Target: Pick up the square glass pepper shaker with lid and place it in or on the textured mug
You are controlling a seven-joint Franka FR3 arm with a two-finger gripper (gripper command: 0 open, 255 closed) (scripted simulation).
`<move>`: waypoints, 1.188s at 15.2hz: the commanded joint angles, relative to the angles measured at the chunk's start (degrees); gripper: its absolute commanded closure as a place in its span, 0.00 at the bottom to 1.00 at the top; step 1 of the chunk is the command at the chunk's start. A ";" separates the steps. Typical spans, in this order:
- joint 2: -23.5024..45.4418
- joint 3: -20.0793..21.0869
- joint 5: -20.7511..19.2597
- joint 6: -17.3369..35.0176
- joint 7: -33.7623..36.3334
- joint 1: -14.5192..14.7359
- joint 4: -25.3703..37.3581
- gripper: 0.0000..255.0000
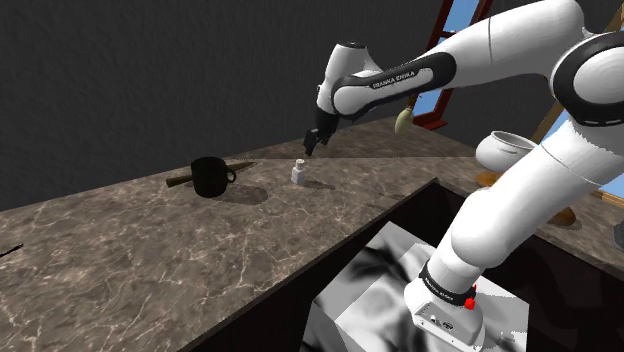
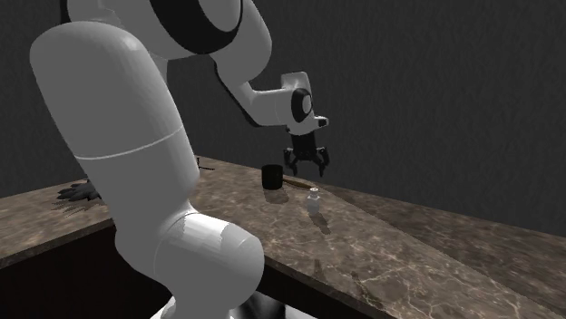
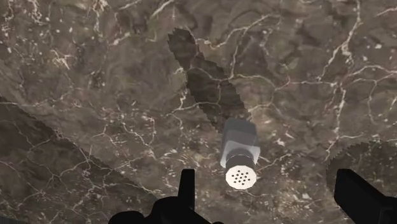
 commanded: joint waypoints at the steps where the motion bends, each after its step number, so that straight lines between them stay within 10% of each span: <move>1: 4.40 0.46 -1.10 3.30 1.24 -0.21 1.49 0.00; 18: 19.94 0.69 -5.99 14.72 5.65 -0.90 6.16 0.00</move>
